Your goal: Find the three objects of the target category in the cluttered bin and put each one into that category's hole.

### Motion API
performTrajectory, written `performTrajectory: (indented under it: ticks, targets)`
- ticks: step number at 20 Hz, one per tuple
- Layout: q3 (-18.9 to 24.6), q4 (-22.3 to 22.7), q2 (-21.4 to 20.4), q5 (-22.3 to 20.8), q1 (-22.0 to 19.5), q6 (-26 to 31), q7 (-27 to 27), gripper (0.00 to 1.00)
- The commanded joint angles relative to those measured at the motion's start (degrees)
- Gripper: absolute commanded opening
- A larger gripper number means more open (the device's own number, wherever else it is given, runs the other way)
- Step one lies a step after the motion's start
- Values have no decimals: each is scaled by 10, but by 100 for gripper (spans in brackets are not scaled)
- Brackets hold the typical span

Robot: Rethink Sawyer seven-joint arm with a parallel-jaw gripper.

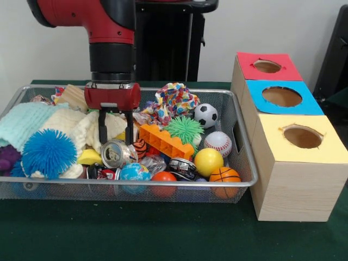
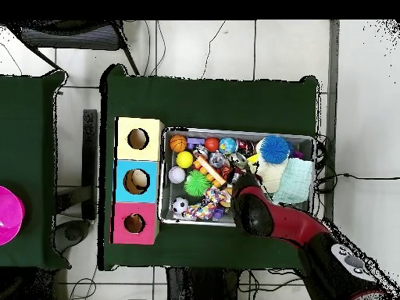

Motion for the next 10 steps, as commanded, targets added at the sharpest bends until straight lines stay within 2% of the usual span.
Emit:
performTrajectory:
  ticks: [1,7,10]
  targets:
    - [114,-35,79,-42,-42,124,-8,100]
    - [150,45,58,-28,-68,164,13,100]
    - [162,71,48,-18,-75,184,18,100]
